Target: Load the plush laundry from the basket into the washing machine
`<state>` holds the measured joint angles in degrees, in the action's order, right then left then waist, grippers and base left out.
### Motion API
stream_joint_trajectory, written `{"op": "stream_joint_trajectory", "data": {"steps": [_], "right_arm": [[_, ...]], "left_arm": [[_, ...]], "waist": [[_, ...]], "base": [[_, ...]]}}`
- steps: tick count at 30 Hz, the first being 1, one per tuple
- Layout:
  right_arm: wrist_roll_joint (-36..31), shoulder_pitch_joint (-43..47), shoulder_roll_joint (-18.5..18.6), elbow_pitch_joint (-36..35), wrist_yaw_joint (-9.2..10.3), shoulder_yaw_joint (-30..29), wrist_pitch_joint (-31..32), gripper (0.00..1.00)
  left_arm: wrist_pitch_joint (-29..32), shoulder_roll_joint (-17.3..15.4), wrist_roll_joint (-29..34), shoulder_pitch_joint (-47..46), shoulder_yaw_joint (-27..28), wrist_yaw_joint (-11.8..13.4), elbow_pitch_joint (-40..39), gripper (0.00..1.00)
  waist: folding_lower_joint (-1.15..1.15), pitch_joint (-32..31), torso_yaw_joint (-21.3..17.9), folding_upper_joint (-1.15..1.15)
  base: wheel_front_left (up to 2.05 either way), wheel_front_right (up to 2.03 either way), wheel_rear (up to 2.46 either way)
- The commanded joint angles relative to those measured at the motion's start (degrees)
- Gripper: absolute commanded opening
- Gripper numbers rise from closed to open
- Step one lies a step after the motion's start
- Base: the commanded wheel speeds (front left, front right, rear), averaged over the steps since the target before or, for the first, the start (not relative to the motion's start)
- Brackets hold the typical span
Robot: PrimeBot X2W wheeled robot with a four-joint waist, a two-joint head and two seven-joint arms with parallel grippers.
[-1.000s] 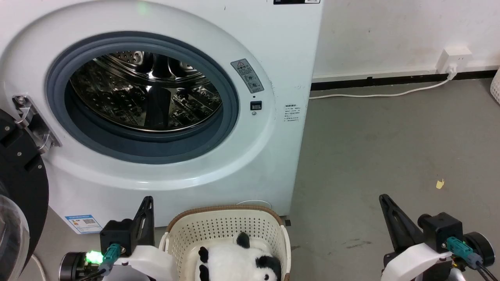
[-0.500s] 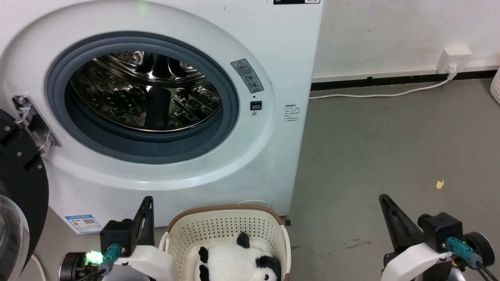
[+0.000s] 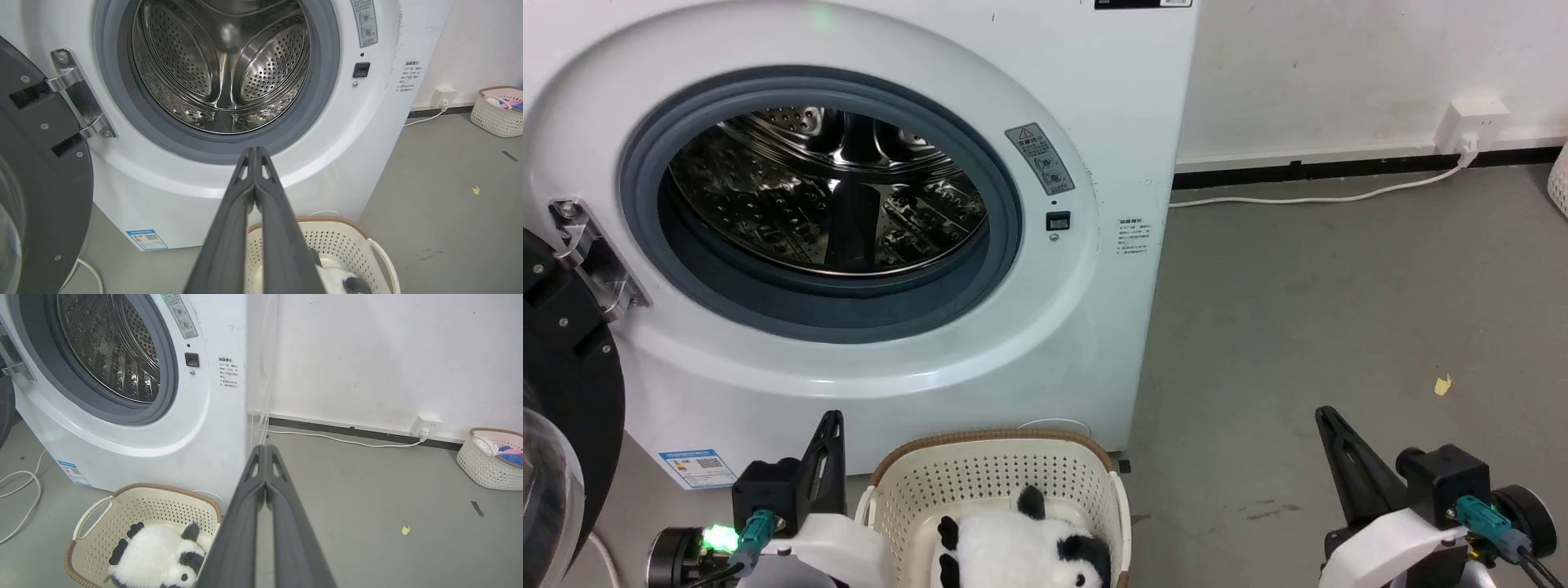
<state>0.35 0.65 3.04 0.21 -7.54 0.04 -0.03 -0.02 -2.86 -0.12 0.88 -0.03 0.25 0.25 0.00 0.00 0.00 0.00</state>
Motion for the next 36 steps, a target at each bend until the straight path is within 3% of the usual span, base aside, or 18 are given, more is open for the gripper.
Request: {"op": "stream_joint_trajectory", "data": {"steps": [1, 10, 11, 36], "right_arm": [[-0.3, -0.7, -0.2, -0.2, 0.05, 0.0, 0.0, 0.0], [-0.3, -0.7, -0.2, -0.2, 0.05, 0.0, 0.0, 0.0], [-0.3, -0.7, -0.2, -0.2, 0.05, 0.0, 0.0, 1.0], [3.9, 0.4, 0.0, 2.1, 0.01, -0.2, -2.7, 1.0]], "left_arm": [[0.0, 0.0, 0.1, -0.9, 0.0, -0.2, -0.2, 0.0], [0.0, 0.0, 0.1, -0.9, 0.0, -0.2, -0.2, 0.0], [0.0, 0.0, 0.1, -0.9, 0.0, -0.2, -0.2, 1.0], [-2.5, 0.0, -3.7, -1.5, -3.0, 1.1, 3.2, 1.0]], "waist": [[0.0, 0.0, 0.0, 0.0], [0.0, 0.0, 0.0, 0.0], [0.0, 0.0, 0.0, 0.0], [0.0, 1.2, 0.0, 0.0]], "base": [[0.0, 0.0, 0.0], [0.0, 0.0, 0.0], [0.0, 0.0, 0.0], [0.0, 0.0, 0.0]]}}
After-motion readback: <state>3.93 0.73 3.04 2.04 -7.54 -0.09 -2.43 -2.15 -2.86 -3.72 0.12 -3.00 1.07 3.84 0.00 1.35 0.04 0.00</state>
